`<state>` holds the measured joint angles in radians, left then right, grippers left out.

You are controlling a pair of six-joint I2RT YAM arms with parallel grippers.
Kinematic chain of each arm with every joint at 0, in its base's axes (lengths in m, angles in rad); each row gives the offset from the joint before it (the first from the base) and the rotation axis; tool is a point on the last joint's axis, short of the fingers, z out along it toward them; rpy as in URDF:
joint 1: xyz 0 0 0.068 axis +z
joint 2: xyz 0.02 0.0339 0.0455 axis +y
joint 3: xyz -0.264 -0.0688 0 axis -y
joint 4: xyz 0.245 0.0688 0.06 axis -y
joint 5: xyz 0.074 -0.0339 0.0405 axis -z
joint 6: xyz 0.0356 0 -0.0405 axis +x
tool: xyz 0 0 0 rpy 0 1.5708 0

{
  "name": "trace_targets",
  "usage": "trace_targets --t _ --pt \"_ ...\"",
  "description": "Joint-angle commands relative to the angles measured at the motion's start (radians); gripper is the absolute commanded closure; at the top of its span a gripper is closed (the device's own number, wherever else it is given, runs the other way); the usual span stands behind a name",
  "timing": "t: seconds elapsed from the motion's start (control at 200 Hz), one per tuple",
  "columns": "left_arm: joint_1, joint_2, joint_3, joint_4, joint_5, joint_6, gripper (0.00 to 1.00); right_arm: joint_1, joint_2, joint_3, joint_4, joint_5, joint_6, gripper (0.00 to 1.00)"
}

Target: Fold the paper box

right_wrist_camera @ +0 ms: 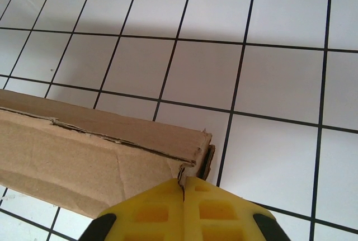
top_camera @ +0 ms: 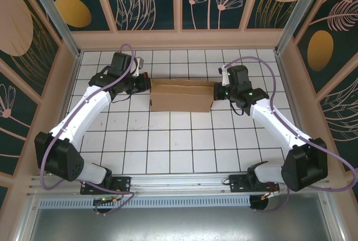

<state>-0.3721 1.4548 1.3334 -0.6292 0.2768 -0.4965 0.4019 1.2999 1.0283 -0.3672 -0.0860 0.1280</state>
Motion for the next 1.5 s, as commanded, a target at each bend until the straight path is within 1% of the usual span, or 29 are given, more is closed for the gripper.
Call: trace_targets --t 0.0,0.24,0.566,0.961,1.176,1.431,1.496 --pt "-0.001 0.019 0.050 -0.050 0.032 0.039 1.00 0.003 0.007 0.049 -0.026 -0.013 -0.040 0.99" --pt "-0.001 0.041 0.062 -0.098 0.044 0.067 1.00 0.005 -0.002 0.064 -0.032 0.003 -0.063 0.99" --pt "0.001 0.035 -0.045 0.045 0.047 -0.019 1.00 0.005 0.006 0.033 -0.012 0.005 -0.038 0.99" --pt "0.004 0.007 -0.139 0.110 -0.022 -0.025 1.00 -0.017 -0.016 -0.083 0.066 0.011 -0.021 0.99" --pt "0.004 0.002 -0.193 0.175 0.011 -0.056 1.00 -0.032 -0.011 -0.131 0.113 -0.004 0.007 0.99" --pt "0.004 0.006 -0.243 0.234 0.032 -0.077 1.00 -0.033 0.012 -0.166 0.149 -0.046 0.072 0.95" --pt "0.004 0.008 -0.250 0.241 0.031 -0.077 1.00 -0.034 0.008 -0.167 0.146 -0.046 0.066 0.91"
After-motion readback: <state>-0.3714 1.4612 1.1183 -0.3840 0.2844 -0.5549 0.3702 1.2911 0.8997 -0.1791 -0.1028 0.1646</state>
